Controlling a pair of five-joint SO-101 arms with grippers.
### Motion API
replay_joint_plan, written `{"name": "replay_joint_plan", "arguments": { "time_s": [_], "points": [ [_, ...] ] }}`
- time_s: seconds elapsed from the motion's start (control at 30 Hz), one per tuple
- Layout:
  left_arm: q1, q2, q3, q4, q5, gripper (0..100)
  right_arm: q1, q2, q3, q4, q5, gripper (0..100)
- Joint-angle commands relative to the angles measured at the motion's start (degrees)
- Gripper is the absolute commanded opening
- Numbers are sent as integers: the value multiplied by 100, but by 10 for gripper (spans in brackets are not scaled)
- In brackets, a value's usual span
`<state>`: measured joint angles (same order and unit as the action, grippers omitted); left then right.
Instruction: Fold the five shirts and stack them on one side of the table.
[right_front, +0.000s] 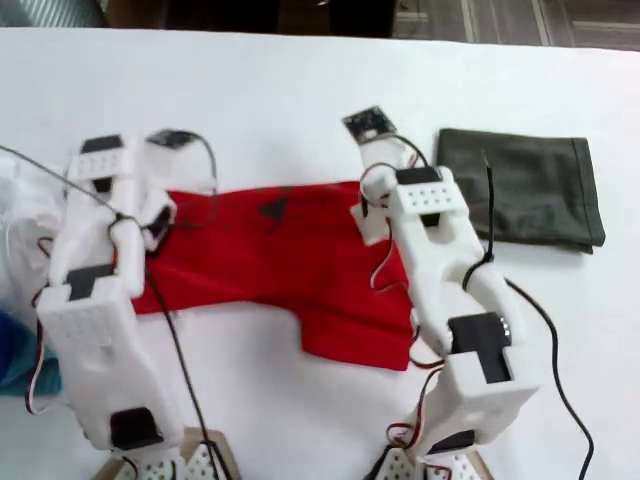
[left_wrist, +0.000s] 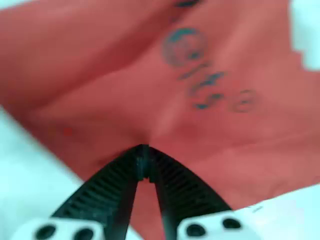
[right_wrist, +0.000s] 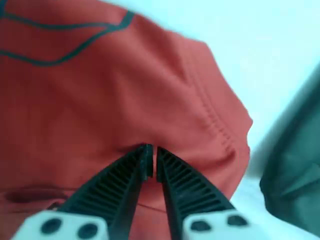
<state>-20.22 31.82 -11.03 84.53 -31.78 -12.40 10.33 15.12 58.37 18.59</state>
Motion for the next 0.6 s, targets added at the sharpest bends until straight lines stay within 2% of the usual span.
{"name": "replay_joint_plan", "arguments": {
  "time_s": [0.0,0.1,0.2,0.33,0.47,0.57],
  "points": [
    [-105,-440,-752,730,-299,26,-31,-813,-193,259,79,21],
    [-97,-659,-1226,1626,-686,26,-57,-1657,-9,356,123,21],
    [-237,-1187,-1112,1776,-1231,27,-57,-2387,325,374,132,21],
    [-519,-2207,224,1767,-3138,56,-48,-3029,888,374,132,23],
    [-1055,-3138,1956,1169,-4888,177,-31,-3345,1257,382,185,23],
    [-1240,-3622,2949,448,-5292,221,-31,-3407,1354,400,343,21]
  ]
}}
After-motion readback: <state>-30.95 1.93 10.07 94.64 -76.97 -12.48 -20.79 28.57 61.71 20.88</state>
